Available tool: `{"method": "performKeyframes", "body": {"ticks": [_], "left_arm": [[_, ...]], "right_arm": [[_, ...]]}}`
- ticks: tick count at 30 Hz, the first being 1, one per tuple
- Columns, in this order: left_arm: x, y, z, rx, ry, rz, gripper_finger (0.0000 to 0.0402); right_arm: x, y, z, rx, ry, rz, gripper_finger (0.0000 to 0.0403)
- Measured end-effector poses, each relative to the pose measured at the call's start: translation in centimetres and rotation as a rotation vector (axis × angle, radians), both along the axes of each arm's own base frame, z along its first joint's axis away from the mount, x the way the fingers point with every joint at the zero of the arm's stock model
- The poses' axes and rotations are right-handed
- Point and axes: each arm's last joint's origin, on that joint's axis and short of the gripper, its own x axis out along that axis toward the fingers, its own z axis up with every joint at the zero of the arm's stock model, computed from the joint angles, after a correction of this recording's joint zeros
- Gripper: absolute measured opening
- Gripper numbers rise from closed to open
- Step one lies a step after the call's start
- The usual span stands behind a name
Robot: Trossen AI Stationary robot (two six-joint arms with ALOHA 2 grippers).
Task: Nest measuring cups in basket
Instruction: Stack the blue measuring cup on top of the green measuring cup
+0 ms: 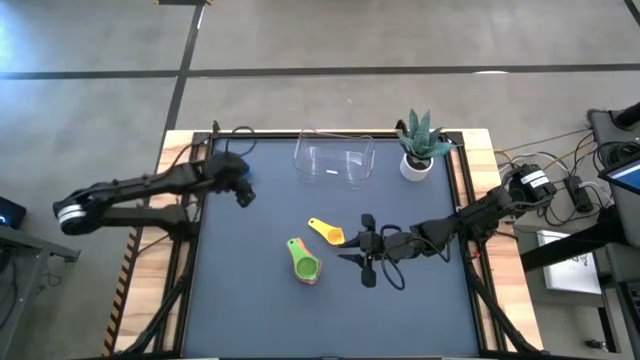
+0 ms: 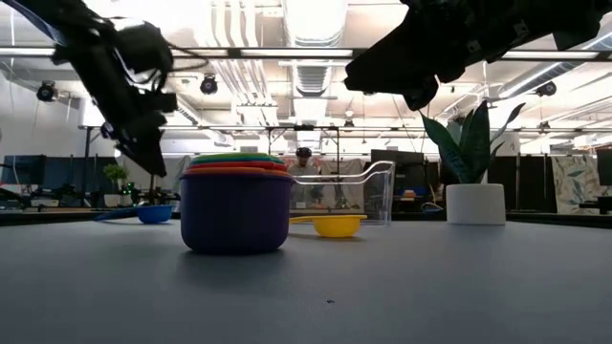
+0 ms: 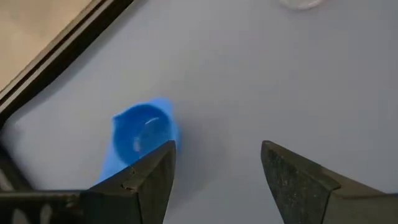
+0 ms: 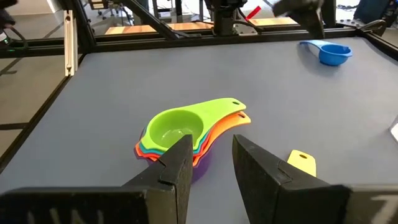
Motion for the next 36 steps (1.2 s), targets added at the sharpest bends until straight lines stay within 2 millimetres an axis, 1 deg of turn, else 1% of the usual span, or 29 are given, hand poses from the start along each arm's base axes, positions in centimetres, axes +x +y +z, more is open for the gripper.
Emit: {"method": "performKeyframes", "body": {"ticks": [8,10,16,21,23,26,30,35,36], "left_arm": [[1.4,3.2,-1.9,-0.062,0.211,-0.007,0.0220],[1.8,3.9,-2.3,-0.078,0.241,0.000,0.0220],[2.3,5.0,-4.0,-0.097,0.296,0.011,0.0220],[1.9,5.8,-4.9,-0.116,0.320,0.048,0.0212],[1.7,6.1,-5.2,-0.127,0.330,0.062,0.0198],[1.5,6.5,-5.6,-0.141,0.344,0.080,0.0164],[1.5,6.6,-6.0,-0.157,0.348,0.077,0.0104],[1.5,6.4,-5.9,-0.184,0.317,0.051,0.0021],[1.5,6.4,-5.8,-0.191,0.306,0.046,0.0011]], "right_arm": [[0.0,0.0,0.0,0.003,0.001,-0.001,0.0102],[0.0,0.0,0.0,0.004,0.001,-0.002,0.0102],[0.0,0.0,0.0,0.010,0.005,-0.004,0.0102],[0.0,0.0,-0.1,0.009,0.008,-0.004,0.0102],[0.0,0.0,-0.1,0.009,0.009,-0.004,0.0102],[0.0,0.0,-0.1,0.009,0.010,-0.004,0.0102],[0.0,0.0,-0.1,0.009,0.010,-0.004,0.0102],[0.0,0.0,-0.1,0.012,0.010,-0.005,0.0102],[0.0,0.0,-0.1,0.013,0.010,-0.005,0.0102]]}}
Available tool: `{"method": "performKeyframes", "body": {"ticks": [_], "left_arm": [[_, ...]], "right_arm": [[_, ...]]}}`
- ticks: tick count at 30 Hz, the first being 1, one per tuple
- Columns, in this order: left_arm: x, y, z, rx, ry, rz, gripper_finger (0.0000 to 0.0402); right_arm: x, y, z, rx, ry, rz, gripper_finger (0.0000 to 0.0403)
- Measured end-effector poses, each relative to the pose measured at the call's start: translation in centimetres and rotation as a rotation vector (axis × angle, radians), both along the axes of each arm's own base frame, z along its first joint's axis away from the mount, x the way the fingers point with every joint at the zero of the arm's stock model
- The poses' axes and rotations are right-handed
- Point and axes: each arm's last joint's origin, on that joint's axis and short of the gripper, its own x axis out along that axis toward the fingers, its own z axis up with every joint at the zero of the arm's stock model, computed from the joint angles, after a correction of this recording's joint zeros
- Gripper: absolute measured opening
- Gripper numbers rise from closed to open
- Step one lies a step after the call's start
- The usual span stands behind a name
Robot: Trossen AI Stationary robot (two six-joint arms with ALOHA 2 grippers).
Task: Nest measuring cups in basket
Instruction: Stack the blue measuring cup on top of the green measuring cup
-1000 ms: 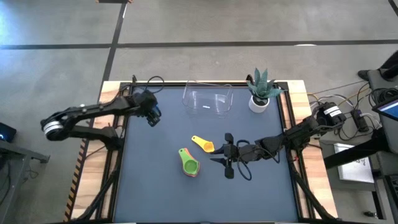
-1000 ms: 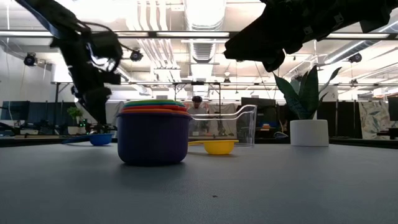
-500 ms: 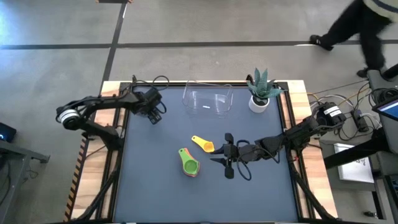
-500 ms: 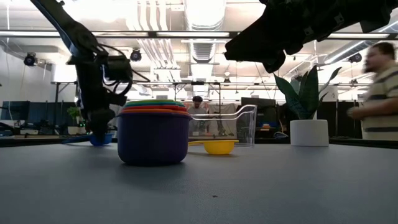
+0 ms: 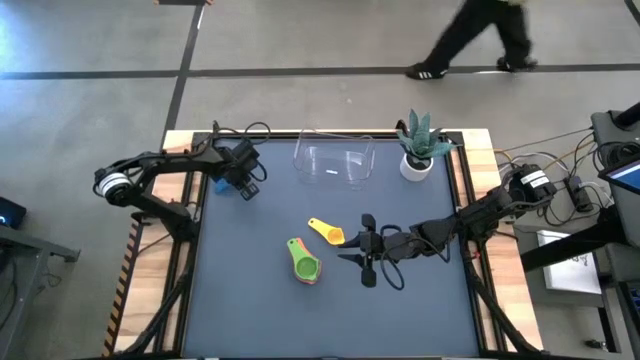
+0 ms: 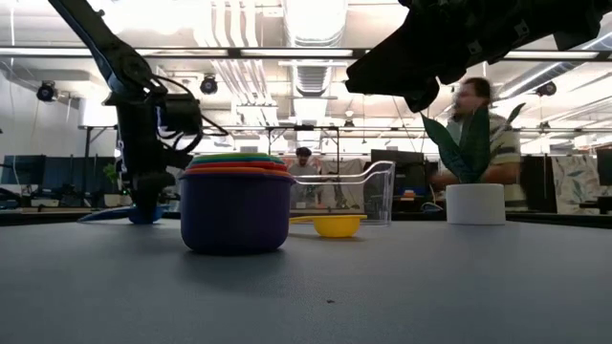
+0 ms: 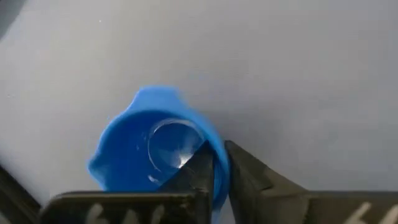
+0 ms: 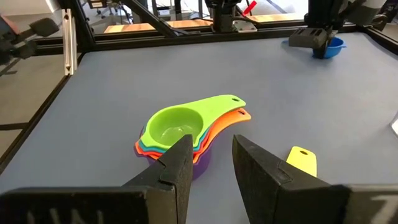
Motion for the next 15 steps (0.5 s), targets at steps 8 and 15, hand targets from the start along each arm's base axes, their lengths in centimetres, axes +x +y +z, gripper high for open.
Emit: {"method": "performKeyframes", "body": {"ticks": [8,15], "left_arm": [[0.3,-1.8,2.8,-0.068,-0.211,-0.100,0.0003],[0.3,-6.0,6.3,-0.037,-0.344,-0.248,0.0001]], "right_arm": [[0.0,0.0,0.0,0.006,0.000,-0.002,0.0102],[0.0,0.0,0.0,0.004,0.001,-0.001,0.0102]]}}
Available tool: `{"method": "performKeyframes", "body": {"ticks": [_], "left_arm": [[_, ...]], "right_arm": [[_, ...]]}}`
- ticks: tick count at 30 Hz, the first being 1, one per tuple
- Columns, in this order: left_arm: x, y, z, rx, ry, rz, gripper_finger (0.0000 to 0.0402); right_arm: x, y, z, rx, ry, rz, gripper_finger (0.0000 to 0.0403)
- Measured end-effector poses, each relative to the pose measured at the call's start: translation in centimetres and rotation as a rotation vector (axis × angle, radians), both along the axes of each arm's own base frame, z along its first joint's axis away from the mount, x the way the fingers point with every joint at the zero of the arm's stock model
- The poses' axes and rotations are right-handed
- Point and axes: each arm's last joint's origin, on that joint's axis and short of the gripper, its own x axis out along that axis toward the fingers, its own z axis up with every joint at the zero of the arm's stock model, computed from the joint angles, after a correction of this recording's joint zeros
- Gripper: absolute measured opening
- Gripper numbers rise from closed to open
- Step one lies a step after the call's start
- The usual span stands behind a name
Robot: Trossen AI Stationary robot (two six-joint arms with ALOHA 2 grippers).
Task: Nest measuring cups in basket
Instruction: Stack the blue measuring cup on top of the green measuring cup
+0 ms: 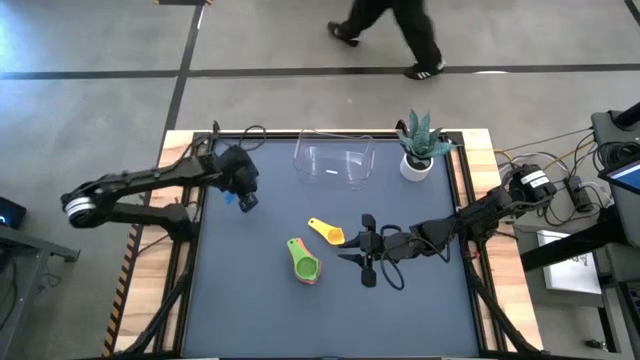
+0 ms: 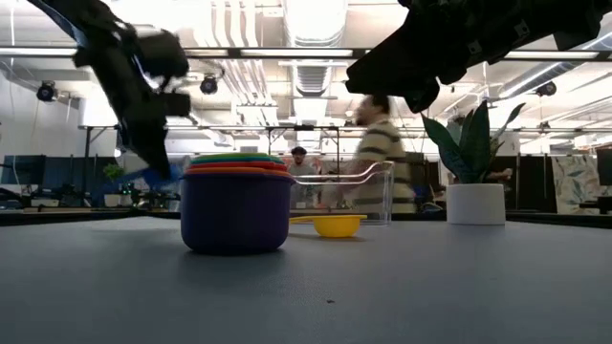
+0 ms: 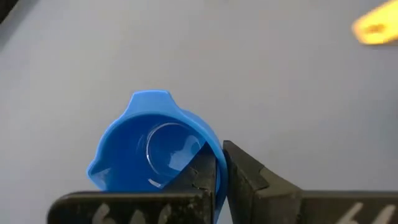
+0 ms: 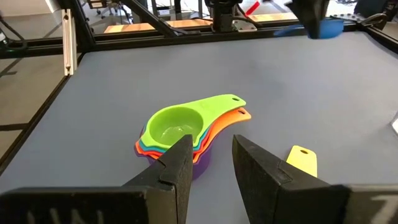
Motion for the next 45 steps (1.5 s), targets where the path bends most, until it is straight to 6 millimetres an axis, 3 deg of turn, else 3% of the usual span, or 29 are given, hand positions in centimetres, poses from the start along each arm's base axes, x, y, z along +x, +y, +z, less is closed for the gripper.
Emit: {"method": "performKeyframes", "body": {"ticks": [5,12,16,19,27,33,45], "left_arm": [[0.5,-4.7,1.6,-0.021,-0.098,-0.275,0.0001],[2.5,-13.9,3.1,0.104,-0.293,-0.678,0.0000],[3.6,-18.2,3.9,0.269,-0.293,-0.789,0.0000],[5.2,-20.3,4.0,0.321,-0.241,-0.841,0.0000],[11.2,-23.3,3.1,0.367,0.083,-0.965,0.0000],[14.7,-25.1,2.9,0.418,0.170,-1.069,0.0000],[15.9,-25.2,2.0,0.364,0.198,-1.190,0.0001]], "right_arm": [[0.0,0.0,0.0,-0.006,0.000,0.002,0.0102],[0.0,-0.1,0.0,-0.014,-0.002,-0.015,0.0102],[0.0,-0.2,0.0,-0.020,-0.004,-0.034,0.0102],[0.0,-0.2,0.0,-0.010,-0.007,-0.058,0.0102],[0.0,-0.3,0.1,-0.003,-0.015,-0.083,0.0102],[0.0,-0.3,0.1,-0.005,-0.013,-0.082,0.0102],[0.0,-0.2,-0.1,-0.017,-0.001,-0.078,0.0102]]}}
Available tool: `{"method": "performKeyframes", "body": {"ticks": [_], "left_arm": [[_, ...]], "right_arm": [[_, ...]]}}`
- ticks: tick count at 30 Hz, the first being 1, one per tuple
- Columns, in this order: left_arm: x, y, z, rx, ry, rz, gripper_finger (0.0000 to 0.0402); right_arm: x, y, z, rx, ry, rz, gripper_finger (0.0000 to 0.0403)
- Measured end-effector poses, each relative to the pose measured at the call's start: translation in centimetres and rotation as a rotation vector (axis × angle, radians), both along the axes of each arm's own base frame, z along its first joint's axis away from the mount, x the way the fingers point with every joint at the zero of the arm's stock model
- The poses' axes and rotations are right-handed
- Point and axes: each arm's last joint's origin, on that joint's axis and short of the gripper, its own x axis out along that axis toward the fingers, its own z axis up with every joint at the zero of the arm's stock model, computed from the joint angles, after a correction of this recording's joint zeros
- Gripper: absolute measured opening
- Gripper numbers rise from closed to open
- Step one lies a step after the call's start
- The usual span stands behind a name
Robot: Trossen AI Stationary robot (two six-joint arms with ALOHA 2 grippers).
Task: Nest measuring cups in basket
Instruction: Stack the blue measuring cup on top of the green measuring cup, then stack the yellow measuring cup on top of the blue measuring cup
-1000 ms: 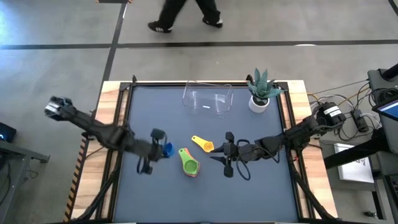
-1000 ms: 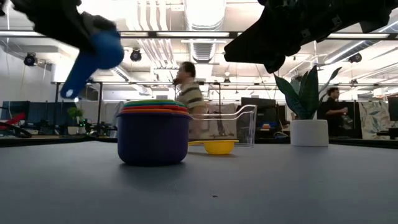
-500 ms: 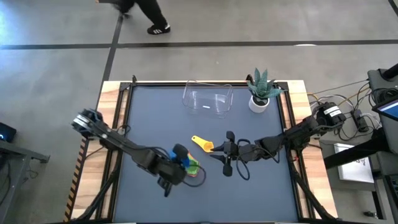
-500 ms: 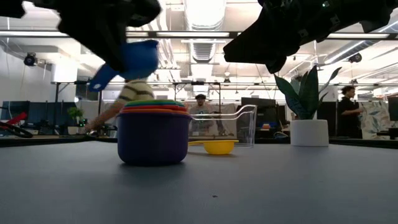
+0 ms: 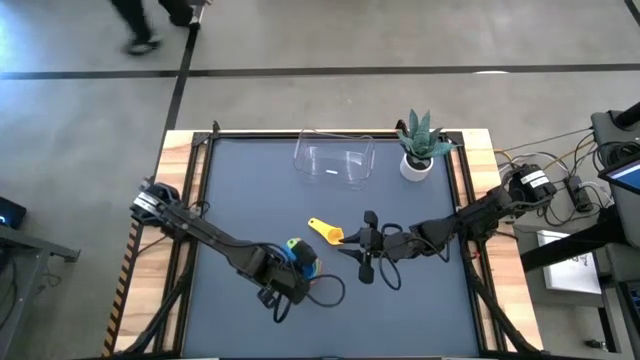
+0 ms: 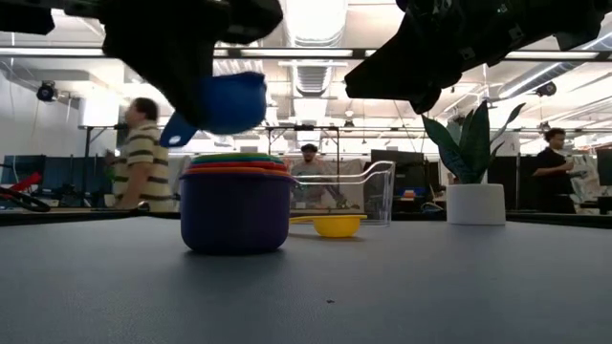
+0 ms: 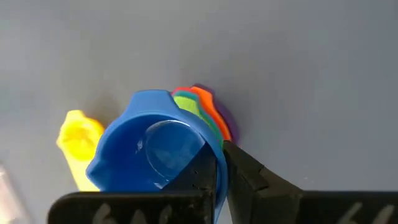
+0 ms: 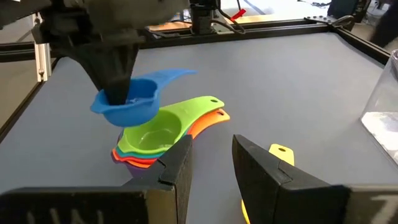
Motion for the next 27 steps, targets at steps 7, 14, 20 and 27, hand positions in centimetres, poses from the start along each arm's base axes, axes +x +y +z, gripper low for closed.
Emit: {"method": "performKeyframes", "body": {"ticks": [7,14,20,27], "left_arm": [[0.4,1.3,-1.3,-0.053,0.012,0.020,0.0030],[0.5,2.5,-2.0,-0.026,0.022,0.042,0.0069],[0.4,2.7,-1.8,0.009,0.017,0.067,0.0103],[-1.9,3.9,1.6,0.031,-0.029,0.217,0.0118]], "right_arm": [[0.0,0.0,0.0,-0.003,0.000,0.001,0.0102],[0.0,0.0,0.0,-0.012,0.007,0.003,0.0102],[-0.1,0.0,-0.2,-0.019,0.022,0.003,0.0102],[-0.1,0.0,-0.3,-0.022,0.030,0.003,0.0102]]}}
